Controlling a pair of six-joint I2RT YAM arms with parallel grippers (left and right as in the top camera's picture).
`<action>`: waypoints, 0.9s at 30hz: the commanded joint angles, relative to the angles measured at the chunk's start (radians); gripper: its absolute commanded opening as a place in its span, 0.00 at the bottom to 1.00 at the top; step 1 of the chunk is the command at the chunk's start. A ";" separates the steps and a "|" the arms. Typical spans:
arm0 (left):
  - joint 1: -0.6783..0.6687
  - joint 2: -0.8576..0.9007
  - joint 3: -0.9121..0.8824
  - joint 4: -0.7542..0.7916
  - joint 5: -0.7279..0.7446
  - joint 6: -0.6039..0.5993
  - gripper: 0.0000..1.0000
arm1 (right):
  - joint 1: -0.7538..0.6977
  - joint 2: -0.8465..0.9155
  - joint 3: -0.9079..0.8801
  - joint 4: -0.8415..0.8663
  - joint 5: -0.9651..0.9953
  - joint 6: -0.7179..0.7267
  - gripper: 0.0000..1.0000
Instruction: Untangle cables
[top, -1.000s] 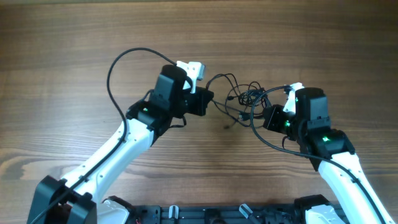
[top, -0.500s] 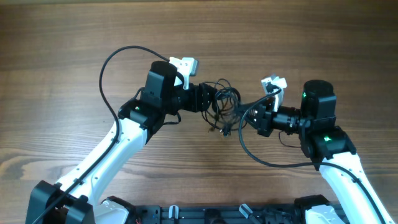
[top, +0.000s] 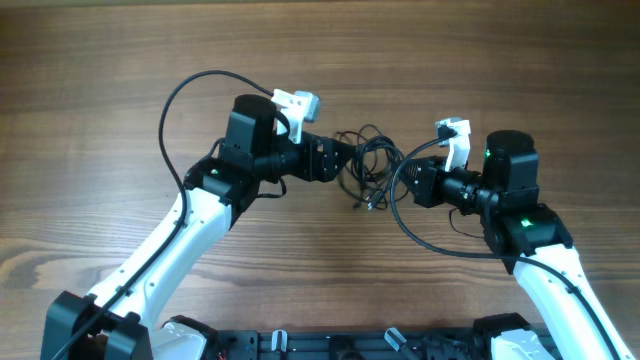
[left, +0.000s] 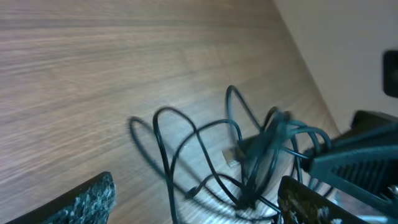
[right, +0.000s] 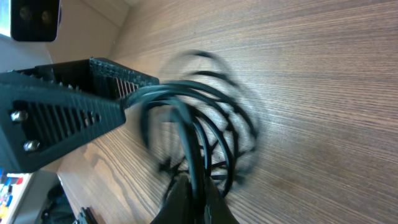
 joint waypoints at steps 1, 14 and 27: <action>0.020 -0.022 0.008 0.003 -0.060 0.019 0.85 | 0.000 -0.003 0.012 0.003 0.016 0.010 0.04; 0.019 -0.016 0.008 0.049 0.239 0.062 0.80 | 0.000 -0.003 0.012 0.030 -0.119 -0.037 0.04; -0.044 0.072 0.008 0.071 0.216 0.077 0.64 | 0.000 -0.003 0.012 0.128 -0.259 0.022 0.04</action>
